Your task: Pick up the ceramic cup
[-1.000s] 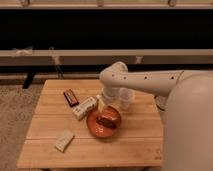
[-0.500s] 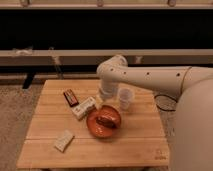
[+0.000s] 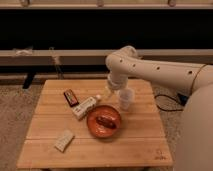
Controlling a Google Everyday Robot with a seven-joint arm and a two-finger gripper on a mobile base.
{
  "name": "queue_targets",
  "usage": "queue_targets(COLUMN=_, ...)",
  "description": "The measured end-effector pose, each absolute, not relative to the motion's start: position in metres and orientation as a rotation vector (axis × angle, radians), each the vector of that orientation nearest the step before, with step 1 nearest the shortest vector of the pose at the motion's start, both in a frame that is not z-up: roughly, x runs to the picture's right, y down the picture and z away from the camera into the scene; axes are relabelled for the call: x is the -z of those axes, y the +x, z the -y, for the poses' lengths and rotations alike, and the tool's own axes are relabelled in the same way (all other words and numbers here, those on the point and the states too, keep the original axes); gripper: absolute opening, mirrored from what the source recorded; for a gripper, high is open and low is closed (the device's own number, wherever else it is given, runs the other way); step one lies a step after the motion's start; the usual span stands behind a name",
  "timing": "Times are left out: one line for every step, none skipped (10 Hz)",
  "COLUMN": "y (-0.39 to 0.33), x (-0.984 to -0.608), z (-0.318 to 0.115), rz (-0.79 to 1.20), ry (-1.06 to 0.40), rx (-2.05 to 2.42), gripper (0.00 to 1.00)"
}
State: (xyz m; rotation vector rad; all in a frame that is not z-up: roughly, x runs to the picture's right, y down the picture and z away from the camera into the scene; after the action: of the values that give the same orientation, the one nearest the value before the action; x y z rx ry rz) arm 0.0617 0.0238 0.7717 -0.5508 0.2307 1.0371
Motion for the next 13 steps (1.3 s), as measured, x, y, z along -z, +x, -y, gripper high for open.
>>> queue_targets(y=0.082, x=-0.781, z=-0.022, rz=-0.251, ry=-0.537, rx=-1.053, gripper=0.69)
queue_targets(y=0.098, x=-0.790, z=-0.025, rz=-0.275, ry=-0.529, rx=-1.067, gripper=0.69)
queue_targets(y=0.100, x=-0.794, z=-0.028, rz=-0.281, ry=-0.529, rx=-1.070, gripper=0.69)
queue_targets(y=0.094, x=-0.805, z=-0.037, rz=-0.282, ry=-0.540, rx=-1.077, gripper=0.69)
queue_targets(y=0.092, x=-0.813, z=-0.043, rz=-0.287, ry=-0.547, rx=-1.079, gripper=0.69)
queue_targets(y=0.093, x=-0.818, z=-0.047, rz=-0.293, ry=-0.552, rx=-1.083, gripper=0.69)
queue_targets(y=0.090, x=-0.821, z=-0.049, rz=-0.294, ry=-0.556, rx=-1.082, gripper=0.69)
queue_targets(y=0.085, x=-0.826, z=-0.054, rz=-0.298, ry=-0.569, rx=-1.079, gripper=0.69)
queue_targets(y=0.083, x=-0.831, z=-0.058, rz=-0.303, ry=-0.578, rx=-1.078, gripper=0.69)
queue_targets(y=0.083, x=-0.836, z=-0.063, rz=-0.312, ry=-0.585, rx=-1.079, gripper=0.69)
queue_targets(y=0.084, x=-0.843, z=-0.069, rz=-0.325, ry=-0.593, rx=-1.080, gripper=0.69)
queue_targets(y=0.085, x=-0.846, z=-0.072, rz=-0.342, ry=-0.595, rx=-1.078, gripper=0.65)
queue_targets(y=0.087, x=-0.847, z=-0.073, rz=-0.353, ry=-0.591, rx=-1.076, gripper=0.58)
